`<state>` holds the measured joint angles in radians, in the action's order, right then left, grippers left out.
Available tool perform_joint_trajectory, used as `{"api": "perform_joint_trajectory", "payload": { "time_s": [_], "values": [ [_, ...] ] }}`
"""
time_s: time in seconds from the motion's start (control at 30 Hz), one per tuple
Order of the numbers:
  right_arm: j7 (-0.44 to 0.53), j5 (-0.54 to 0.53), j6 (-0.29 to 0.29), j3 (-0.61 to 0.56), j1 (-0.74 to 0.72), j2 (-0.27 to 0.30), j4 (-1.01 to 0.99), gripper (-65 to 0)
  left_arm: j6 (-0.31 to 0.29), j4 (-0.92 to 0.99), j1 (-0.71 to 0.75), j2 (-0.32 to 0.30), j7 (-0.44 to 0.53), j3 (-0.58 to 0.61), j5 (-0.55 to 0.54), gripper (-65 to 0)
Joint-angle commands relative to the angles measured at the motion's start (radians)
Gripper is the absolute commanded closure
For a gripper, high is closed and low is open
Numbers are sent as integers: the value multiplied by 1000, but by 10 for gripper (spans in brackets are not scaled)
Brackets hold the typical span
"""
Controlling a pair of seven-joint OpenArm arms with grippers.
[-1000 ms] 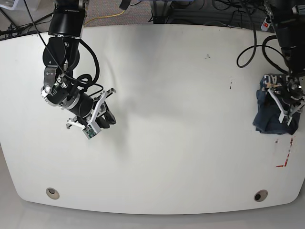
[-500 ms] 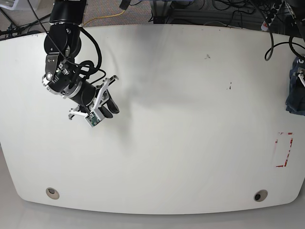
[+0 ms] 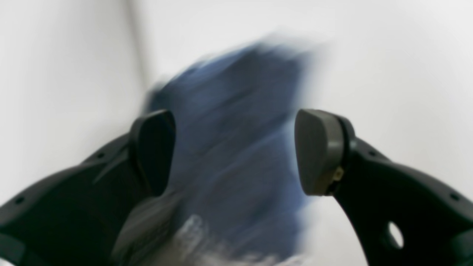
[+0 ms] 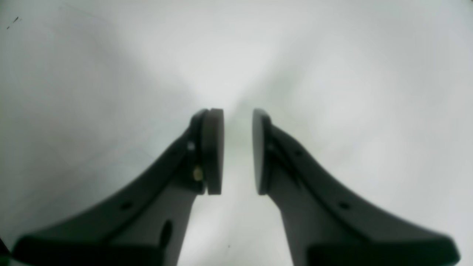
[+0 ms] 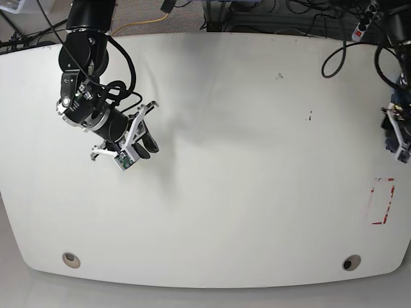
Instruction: Fold the T-shirt properly
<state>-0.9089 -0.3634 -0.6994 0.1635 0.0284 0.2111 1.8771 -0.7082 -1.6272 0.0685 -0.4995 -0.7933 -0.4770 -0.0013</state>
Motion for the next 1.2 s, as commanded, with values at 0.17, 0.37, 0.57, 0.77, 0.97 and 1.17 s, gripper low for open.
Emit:
{"api": "perform_joint_trajectory", "payload": {
  "time_s": [0.17, 0.37, 0.57, 0.77, 0.97, 1.17],
  "values": [
    [307, 248, 1, 6, 71, 0, 11, -122, 118, -178, 83, 187, 214, 83, 70, -425],
    [610, 353, 1, 57, 179, 0, -50, -122, 241, -193, 170, 351, 449, 116, 70, -422],
    [807, 337, 1, 193, 258, -34, -149, -122, 355, -190, 305, 428, 662, 162, 70, -421],
    [916, 307, 1, 287, 365, -37, -225, -122, 387, -226, 474, 499, 777, 176, 63, -421],
    [927, 177, 1, 344, 494, -39, -241, -122, 387, -270, 627, 552, 811, 176, 62, -421],
    [950, 125, 1, 350, 638, -42, -238, -122, 387, -322, 784, 603, 809, 177, 63, -421]
  ]
}}
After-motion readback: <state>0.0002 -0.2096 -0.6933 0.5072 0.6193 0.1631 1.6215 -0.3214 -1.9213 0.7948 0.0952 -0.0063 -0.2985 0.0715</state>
